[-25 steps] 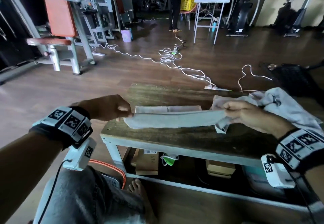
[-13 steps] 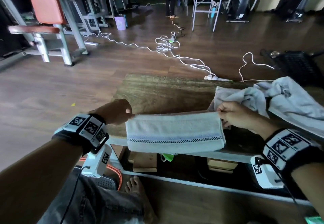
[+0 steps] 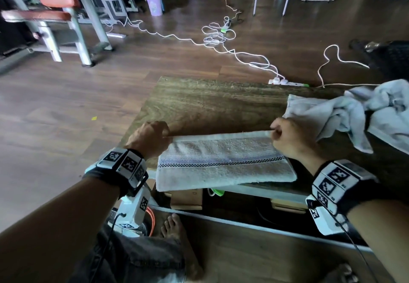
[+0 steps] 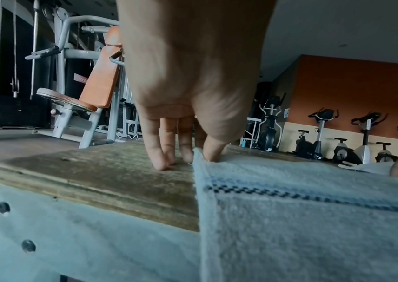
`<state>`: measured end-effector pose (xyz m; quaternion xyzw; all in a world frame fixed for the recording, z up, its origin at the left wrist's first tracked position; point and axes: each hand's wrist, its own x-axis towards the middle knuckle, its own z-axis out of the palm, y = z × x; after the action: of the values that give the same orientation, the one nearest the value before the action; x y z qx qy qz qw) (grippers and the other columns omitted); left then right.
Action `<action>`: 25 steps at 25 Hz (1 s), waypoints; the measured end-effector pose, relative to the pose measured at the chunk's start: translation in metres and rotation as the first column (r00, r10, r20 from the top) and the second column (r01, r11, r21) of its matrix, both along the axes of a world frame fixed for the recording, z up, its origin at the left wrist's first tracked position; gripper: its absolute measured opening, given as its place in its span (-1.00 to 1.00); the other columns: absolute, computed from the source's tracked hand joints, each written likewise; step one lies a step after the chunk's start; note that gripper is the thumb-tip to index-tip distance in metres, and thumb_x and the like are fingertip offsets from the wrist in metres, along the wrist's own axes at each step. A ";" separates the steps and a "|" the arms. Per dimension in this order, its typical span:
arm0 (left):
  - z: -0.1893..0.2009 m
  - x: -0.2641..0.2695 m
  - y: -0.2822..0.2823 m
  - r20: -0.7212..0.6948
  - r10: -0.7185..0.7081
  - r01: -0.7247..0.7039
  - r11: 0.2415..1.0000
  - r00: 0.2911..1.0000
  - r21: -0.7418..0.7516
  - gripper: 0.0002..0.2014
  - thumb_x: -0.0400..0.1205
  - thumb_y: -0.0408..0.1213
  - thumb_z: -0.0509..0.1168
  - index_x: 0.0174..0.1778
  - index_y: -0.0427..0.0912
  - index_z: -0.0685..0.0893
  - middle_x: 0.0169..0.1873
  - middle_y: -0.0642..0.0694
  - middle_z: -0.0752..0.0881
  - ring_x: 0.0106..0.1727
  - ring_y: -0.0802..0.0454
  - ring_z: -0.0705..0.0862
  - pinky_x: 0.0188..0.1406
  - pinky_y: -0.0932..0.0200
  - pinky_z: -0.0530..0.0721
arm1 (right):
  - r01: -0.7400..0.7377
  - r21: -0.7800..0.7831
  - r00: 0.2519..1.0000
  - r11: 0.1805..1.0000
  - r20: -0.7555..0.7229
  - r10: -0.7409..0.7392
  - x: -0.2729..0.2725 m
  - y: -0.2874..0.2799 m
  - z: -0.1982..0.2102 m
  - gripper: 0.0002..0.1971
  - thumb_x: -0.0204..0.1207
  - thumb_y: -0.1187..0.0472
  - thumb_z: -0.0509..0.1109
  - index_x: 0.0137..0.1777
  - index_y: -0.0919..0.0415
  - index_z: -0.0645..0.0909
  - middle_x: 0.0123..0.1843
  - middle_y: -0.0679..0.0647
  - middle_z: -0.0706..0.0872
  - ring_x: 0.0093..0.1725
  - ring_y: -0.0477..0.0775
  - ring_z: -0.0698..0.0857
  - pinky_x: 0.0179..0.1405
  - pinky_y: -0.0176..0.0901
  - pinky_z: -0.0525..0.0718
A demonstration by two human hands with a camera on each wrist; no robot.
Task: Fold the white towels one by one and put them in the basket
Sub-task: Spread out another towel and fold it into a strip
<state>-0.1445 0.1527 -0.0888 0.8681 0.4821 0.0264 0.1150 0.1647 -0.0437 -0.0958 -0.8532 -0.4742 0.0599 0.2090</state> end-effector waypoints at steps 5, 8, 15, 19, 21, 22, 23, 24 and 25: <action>0.015 0.002 0.002 -0.017 -0.010 0.010 0.999 1.000 -0.038 -0.78 0.58 -0.08 0.43 -0.37 0.12 0.57 -0.15 -0.05 0.77 -0.13 -0.04 0.73 -0.10 0.02 0.73 | -0.056 -0.028 0.998 0.998 -0.018 0.055 -0.003 -0.004 0.013 -0.92 0.53 0.39 0.41 -0.15 0.27 0.72 -0.23 0.14 0.72 -0.14 0.17 0.70 -0.23 -0.15 0.54; 0.044 0.011 -0.002 0.048 -0.015 0.016 1.000 0.999 -0.016 -0.81 0.61 -0.14 0.42 -0.30 0.07 0.59 -0.11 -0.12 0.76 -0.15 -0.08 0.72 -0.18 0.00 0.74 | -0.016 0.022 1.000 1.000 0.003 0.016 -0.001 -0.002 0.040 -0.89 0.53 0.36 0.38 -0.18 0.19 0.69 -0.20 0.11 0.73 -0.13 0.14 0.70 -0.17 -0.17 0.55; 0.099 -0.005 -0.037 0.417 -0.104 -0.037 0.948 0.903 0.317 -0.95 0.66 -0.10 0.17 -0.01 0.06 0.48 -0.01 -0.14 0.62 -0.09 -0.33 0.67 -0.19 -0.25 0.69 | 0.038 0.438 0.999 0.898 -0.031 -0.027 -0.006 -0.025 0.094 -0.92 0.56 0.31 0.43 -0.03 0.12 0.67 -0.29 -0.03 0.69 -0.28 0.03 0.62 -0.34 -0.34 0.45; 0.043 -0.032 -0.047 0.229 -0.110 0.090 0.991 0.967 0.099 -0.76 0.62 -0.22 0.29 -0.11 0.22 0.36 -0.03 -0.18 0.63 -0.06 -0.28 0.66 -0.10 -0.24 0.69 | -0.058 0.129 0.988 0.990 -0.136 0.076 -0.009 -0.055 0.050 -0.77 0.48 0.39 0.52 -0.07 0.00 0.66 -0.17 0.06 0.79 -0.17 0.08 0.73 -0.16 -0.17 0.63; 0.017 -0.039 -0.056 0.110 -0.038 0.043 0.998 0.993 -0.041 -0.81 0.59 -0.22 0.31 -0.03 0.14 0.44 0.04 -0.22 0.68 -0.02 -0.20 0.65 -0.01 -0.13 0.68 | -0.073 -0.020 0.973 0.997 -0.219 0.067 -0.015 -0.071 0.024 -0.76 0.49 0.41 0.49 -0.03 0.03 0.67 -0.14 0.08 0.80 -0.14 0.07 0.74 -0.19 -0.19 0.62; 0.009 -0.039 -0.061 0.119 -0.012 0.018 0.999 0.993 -0.046 -0.87 0.60 -0.19 0.30 0.02 0.04 0.50 0.06 -0.24 0.70 -0.01 -0.21 0.65 0.02 -0.09 0.67 | -0.033 -0.011 0.970 0.999 -0.241 0.029 -0.018 -0.076 0.015 -0.81 0.51 0.38 0.48 -0.01 0.06 0.68 -0.13 0.06 0.79 -0.12 0.06 0.74 -0.22 -0.23 0.59; 0.003 -0.036 -0.064 0.158 0.037 -0.032 0.999 0.987 -0.037 -0.84 0.62 -0.12 0.27 0.06 -0.06 0.53 0.06 -0.25 0.71 0.01 -0.24 0.66 0.05 -0.08 0.66 | 0.033 0.020 0.969 0.999 -0.247 -0.027 -0.019 -0.079 0.008 -0.88 0.54 0.32 0.47 -0.02 0.09 0.70 -0.13 0.04 0.78 -0.10 0.06 0.73 -0.20 -0.23 0.57; 0.000 -0.032 -0.067 0.191 0.097 -0.092 0.995 0.977 -0.035 -0.74 0.65 -0.03 0.23 0.09 -0.13 0.55 0.05 -0.25 0.71 0.05 -0.26 0.67 0.08 -0.10 0.66 | 0.095 0.057 0.962 0.994 -0.263 -0.077 -0.019 -0.080 0.004 -0.96 0.58 0.25 0.44 -0.05 0.11 0.71 -0.12 0.05 0.79 -0.07 0.07 0.74 -0.15 -0.21 0.58; -0.001 -0.027 -0.067 0.190 0.157 -0.153 0.988 0.969 -0.032 -0.63 0.67 0.07 0.18 0.11 -0.19 0.57 0.05 -0.26 0.70 0.08 -0.28 0.67 0.11 -0.11 0.66 | 0.142 0.083 0.955 0.986 -0.275 -0.114 -0.018 -0.079 0.001 -0.90 0.61 0.17 0.42 -0.08 0.15 0.72 -0.13 0.07 0.81 -0.06 0.10 0.76 -0.10 -0.18 0.59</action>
<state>-0.1716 0.0857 -0.0895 0.8202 0.5353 0.1147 0.1661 0.1466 -0.1232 -0.0947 -0.8543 -0.3874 0.1376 0.3181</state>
